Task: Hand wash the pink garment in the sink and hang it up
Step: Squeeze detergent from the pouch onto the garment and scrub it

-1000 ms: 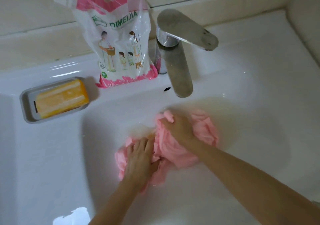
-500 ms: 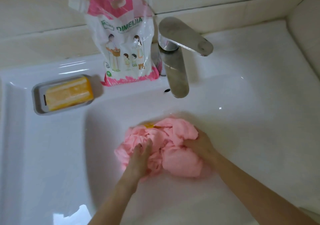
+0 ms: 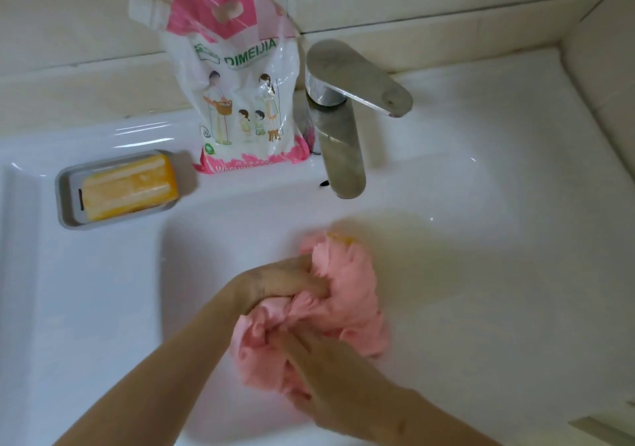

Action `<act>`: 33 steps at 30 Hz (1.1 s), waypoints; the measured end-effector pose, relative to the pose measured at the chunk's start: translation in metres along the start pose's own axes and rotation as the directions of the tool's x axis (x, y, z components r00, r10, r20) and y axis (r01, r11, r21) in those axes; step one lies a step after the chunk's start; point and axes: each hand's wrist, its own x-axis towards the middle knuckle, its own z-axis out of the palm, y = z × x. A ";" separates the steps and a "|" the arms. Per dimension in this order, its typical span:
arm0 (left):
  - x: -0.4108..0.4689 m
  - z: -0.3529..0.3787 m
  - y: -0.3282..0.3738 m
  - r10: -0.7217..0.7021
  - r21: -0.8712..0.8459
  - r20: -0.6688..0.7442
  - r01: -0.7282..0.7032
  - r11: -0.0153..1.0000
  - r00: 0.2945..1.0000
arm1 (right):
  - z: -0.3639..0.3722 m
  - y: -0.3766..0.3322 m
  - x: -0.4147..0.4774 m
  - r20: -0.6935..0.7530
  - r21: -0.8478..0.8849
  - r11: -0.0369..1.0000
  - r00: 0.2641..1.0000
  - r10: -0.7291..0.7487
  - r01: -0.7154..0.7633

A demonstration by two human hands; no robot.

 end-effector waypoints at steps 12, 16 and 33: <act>0.015 0.100 -0.053 0.221 0.834 -0.383 0.233 0.501 0.897 | -0.013 0.103 0.058 -0.181 0.180 0.620 0.594 0.784 -0.764; 0.016 0.092 -0.063 0.305 0.831 -0.467 0.295 0.472 0.830 | -0.008 0.119 0.069 -0.239 0.122 0.629 0.592 0.770 -0.768; -0.007 0.043 -0.098 0.401 0.826 -0.459 0.213 0.523 0.793 | 0.001 0.125 0.040 -0.369 -0.229 0.721 0.744 0.557 -0.654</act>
